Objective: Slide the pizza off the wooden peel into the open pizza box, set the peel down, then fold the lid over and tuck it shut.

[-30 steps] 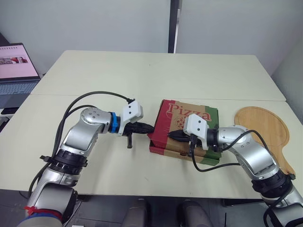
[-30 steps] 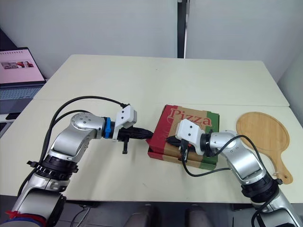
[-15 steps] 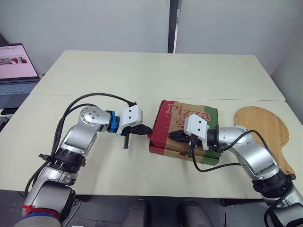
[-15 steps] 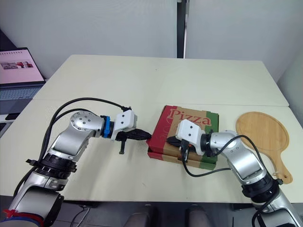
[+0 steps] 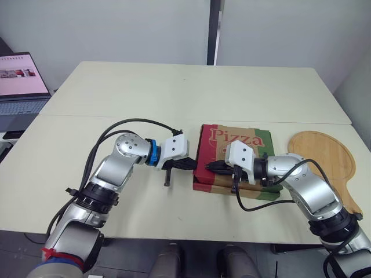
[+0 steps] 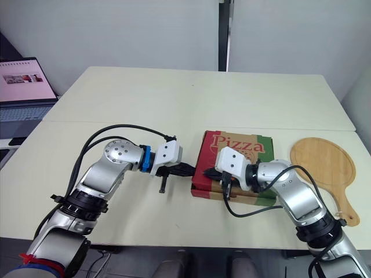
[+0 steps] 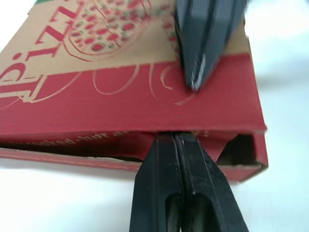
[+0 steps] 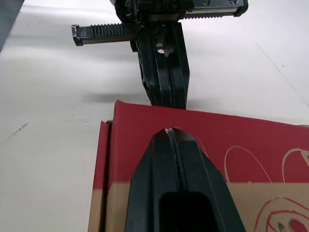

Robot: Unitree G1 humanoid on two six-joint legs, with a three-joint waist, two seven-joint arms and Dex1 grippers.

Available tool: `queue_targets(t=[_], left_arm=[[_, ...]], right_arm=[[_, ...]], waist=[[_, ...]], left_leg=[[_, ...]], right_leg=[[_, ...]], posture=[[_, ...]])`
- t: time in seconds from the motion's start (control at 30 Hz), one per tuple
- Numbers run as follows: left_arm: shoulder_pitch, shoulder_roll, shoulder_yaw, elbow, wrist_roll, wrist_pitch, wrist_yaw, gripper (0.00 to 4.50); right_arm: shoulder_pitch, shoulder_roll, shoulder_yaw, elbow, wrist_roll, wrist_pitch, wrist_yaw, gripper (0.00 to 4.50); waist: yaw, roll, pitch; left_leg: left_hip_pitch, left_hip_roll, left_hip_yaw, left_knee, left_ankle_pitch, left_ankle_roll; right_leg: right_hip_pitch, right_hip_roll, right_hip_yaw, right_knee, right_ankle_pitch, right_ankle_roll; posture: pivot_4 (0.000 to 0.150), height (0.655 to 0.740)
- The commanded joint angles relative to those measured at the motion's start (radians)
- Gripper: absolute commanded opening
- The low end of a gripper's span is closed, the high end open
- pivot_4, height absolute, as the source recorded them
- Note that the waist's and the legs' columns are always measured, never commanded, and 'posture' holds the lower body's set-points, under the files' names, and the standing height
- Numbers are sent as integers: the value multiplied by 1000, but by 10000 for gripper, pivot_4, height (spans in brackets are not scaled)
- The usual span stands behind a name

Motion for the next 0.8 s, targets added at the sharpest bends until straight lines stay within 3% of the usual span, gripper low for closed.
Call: queue_targets(t=[0.03, 0.4, 0.8], left_arm=[[-5, -18, 39, -55, -31, 20, 45, 0], [-6, -71, 61, -54, -50, 41, 139, 0], [34, -6, 27, -60, -24, -14, 79, 0]], right_arm=[[-4, -8, -19, -26, 0, -5, 1, 272], [-14, -58, -56, -41, -9, -22, 13, 272], [6, -115, -89, -44, -6, -33, 11, 272]], waist=[[0, 0, 0], [1, 0, 0], [0, 0, 0]], left_leg=[[0, 0, 0, 0, 0, 0], [0, 0, 0, 0, 0, 0], [0, 1, 0, 0, 0, 0]], right_leg=[[0, 0, 0, 0, 0, 0], [0, 0, 0, 0, 0, 0], [0, 0, 0, 0, 0, 0]], posture=[[1500, 7400], [1500, 7400], [1500, 7400]])
